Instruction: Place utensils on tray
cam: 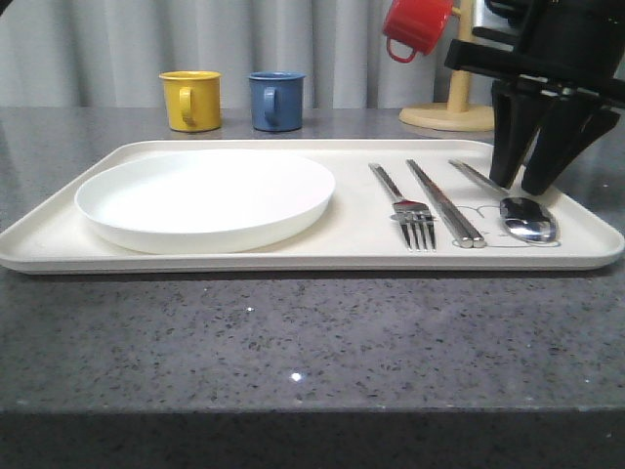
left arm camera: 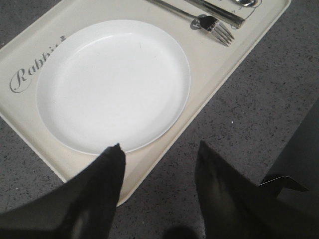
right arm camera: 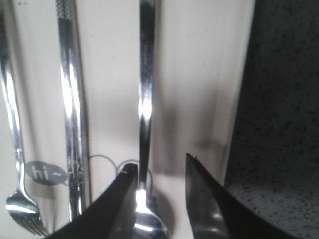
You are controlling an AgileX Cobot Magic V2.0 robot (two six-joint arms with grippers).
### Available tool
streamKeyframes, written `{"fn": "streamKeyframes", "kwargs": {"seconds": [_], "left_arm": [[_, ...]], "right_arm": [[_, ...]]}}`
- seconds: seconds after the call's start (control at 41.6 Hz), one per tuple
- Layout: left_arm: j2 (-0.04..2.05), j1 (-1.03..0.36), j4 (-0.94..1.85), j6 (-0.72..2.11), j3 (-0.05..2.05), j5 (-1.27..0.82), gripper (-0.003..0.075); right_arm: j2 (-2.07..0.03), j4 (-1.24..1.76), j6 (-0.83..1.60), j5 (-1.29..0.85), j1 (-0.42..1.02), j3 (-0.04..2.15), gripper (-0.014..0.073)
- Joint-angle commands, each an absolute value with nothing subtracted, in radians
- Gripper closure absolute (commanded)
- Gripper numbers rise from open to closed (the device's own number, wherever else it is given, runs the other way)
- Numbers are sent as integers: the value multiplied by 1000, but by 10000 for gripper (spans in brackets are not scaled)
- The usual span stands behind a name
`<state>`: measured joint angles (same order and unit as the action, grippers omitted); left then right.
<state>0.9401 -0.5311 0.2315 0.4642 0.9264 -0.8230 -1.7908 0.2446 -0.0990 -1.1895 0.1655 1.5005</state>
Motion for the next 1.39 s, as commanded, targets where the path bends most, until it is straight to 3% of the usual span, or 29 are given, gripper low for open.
{"fn": "streamKeyframes", "kwargs": {"seconds": [0.0, 0.384, 1.177, 1.369], "left_arm": [[928, -538, 256, 459, 952, -757, 382], [928, -538, 256, 459, 952, -757, 382], [928, -538, 258, 426, 952, -761, 387], [928, -538, 258, 407, 952, -763, 460]], "right_arm": [[-1677, 237, -9, -1164, 194, 1527, 318], [-1352, 78, 44, -1179, 401, 1428, 318], [-662, 55, -18, -1075, 404, 910, 318], [-607, 53, -18, -1075, 404, 889, 318]]}}
